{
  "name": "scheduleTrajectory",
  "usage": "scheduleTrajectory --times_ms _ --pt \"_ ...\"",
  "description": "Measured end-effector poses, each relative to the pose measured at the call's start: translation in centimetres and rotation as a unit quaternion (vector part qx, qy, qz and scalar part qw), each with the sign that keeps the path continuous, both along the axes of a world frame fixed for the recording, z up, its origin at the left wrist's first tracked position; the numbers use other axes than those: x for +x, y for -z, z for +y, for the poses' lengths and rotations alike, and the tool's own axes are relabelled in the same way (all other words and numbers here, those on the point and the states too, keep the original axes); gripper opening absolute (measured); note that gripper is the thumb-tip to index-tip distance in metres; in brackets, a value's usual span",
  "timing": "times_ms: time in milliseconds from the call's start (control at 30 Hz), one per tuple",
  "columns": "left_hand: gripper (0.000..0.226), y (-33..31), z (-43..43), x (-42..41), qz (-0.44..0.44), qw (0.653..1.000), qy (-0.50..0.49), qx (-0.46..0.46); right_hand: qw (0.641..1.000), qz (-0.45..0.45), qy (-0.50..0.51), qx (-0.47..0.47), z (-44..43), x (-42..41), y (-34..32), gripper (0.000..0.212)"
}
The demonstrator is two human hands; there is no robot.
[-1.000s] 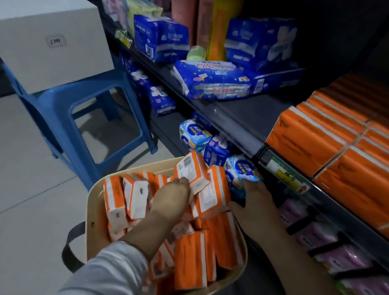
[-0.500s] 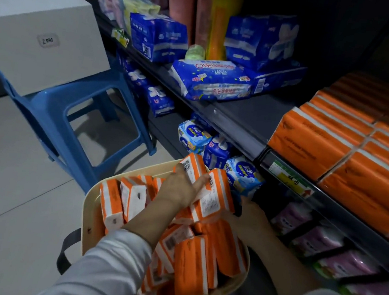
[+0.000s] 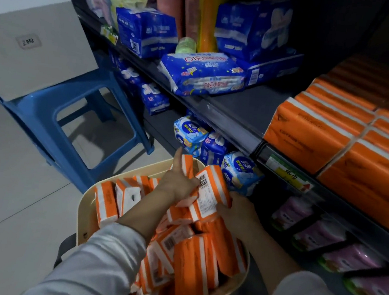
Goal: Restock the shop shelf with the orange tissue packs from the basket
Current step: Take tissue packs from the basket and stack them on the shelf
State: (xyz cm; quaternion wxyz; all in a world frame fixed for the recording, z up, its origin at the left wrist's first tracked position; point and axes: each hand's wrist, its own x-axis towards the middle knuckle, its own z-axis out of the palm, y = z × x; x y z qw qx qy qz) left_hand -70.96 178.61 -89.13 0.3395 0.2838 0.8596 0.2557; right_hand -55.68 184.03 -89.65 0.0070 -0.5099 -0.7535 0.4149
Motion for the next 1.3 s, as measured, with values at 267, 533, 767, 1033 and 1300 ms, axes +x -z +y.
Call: scheduleTrajectory --times_ms 267,533,767,1033,1300 --pt "0.055 -3.3 -2.6 0.5 0.019 0.988 -0.035 0.149 0.994 0.078 -0.024 0.07 -1.0 0.1 -4.9 0.039" --pt "0.057 -9.6 -4.3 3.2 0.063 0.972 -0.033 0.222 0.979 0.177 -0.011 0.105 -3.7 4.0 -9.9 0.04" --pt "0.056 -15.5 -4.4 7.7 0.129 0.957 0.025 0.257 0.94 0.288 0.087 0.16 -5.5 8.3 -13.4 0.03" --pt "0.041 -20.4 -3.9 16.2 0.137 0.934 0.114 0.31 0.9 0.338 0.155 0.226 -5.3 16.7 -17.3 0.038" --pt "0.067 -20.2 -2.0 26.4 -0.022 0.924 0.162 0.345 0.874 0.287 0.164 0.356 -5.9 26.7 -19.4 0.041"
